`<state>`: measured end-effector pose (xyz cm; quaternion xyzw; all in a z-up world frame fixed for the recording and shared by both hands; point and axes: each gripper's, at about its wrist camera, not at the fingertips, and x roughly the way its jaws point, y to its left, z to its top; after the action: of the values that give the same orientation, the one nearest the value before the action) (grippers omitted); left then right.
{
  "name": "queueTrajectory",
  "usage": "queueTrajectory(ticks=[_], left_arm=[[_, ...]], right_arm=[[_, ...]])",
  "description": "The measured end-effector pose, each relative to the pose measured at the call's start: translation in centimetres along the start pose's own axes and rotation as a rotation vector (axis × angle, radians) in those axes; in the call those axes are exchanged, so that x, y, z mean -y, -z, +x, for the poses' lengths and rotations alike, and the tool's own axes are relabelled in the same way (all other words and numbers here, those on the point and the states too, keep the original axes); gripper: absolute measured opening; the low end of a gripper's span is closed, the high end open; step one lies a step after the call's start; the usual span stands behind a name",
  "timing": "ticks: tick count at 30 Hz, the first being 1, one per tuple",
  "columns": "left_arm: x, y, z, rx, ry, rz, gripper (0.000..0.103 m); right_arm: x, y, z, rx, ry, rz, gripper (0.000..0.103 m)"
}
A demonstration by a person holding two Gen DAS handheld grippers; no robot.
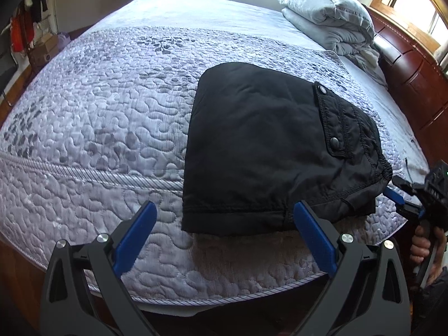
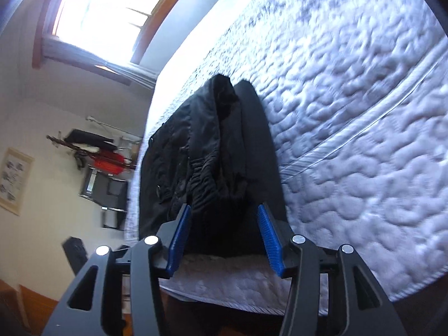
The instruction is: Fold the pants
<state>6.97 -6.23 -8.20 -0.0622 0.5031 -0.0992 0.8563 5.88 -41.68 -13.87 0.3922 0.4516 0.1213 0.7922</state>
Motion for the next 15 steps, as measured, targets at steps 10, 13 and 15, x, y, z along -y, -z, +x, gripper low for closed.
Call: queueTrajectory(ticks=[10, 13, 15], left_arm=[[1.2, -0.2, -1.2, 0.041, 0.029, 0.027, 0.098], [1.8, -0.6, -1.9, 0.056, 0.032, 0.058, 0.098], [2.2, -0.7, -2.5, 0.064, 0.038, 0.08, 0.098]], right_arm=[[-4.7, 2.3, -2.2, 0.025, 0.102, -0.18, 0.059], [-5.3, 1.9, -1.6, 0.024, 0.098, -0.168, 0.059], [-5.4, 1.8, -1.7, 0.024, 0.093, -0.159, 0.059]])
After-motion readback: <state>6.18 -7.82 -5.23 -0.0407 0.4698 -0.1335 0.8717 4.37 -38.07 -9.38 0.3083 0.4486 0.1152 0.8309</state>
